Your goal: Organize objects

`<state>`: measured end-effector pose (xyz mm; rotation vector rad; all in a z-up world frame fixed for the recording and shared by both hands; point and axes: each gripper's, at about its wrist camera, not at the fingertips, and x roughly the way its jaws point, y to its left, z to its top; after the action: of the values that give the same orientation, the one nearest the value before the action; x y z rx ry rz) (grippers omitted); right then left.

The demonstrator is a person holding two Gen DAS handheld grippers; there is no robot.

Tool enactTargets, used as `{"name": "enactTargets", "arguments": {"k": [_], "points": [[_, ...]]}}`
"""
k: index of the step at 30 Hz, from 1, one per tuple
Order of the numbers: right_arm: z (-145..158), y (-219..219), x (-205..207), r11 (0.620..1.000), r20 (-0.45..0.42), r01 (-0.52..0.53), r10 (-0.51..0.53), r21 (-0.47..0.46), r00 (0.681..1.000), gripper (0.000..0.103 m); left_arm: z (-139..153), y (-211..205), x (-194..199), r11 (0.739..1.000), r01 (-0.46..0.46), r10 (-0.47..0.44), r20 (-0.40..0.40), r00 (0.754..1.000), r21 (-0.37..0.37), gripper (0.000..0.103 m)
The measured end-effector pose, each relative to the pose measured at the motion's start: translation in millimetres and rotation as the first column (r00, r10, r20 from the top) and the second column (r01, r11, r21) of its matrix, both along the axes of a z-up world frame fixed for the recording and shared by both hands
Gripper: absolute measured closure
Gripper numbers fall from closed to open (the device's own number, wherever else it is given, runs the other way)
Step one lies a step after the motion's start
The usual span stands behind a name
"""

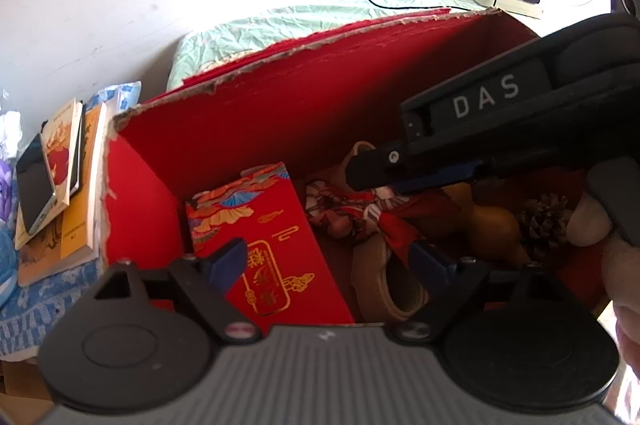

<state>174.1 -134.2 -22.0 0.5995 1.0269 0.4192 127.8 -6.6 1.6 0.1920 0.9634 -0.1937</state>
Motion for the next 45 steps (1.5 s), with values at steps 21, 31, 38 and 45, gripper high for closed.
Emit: {"name": "enactTargets", "arguments": {"k": [21,31,38,45], "points": [[0.0,-1.8,-2.2,1.000,0.008,-0.002,0.002,0.013,1.000,0.067,-7.3,4.8,7.5,0.998,-0.054,0.054,-0.019,0.998,-0.025,0.020],[1.1,-3.5,-1.7,1.000,0.009,-0.001,0.001,0.009,1.000,0.067,-11.1,4.2,13.6,0.997,-0.076,0.075,-0.045,0.996,-0.022,0.019],[2.9,-2.5,0.7,1.000,0.012,0.001,0.000,-0.005,1.000,0.067,-13.0,-1.3,16.8,0.997,-0.079,0.079,-0.066,0.995,0.015,0.018],[3.3,-3.9,0.9,1.000,0.012,0.003,-0.003,-0.004,1.000,0.067,-13.0,-9.8,16.3,0.998,-0.033,0.036,-0.051,0.998,0.050,0.012]]}}
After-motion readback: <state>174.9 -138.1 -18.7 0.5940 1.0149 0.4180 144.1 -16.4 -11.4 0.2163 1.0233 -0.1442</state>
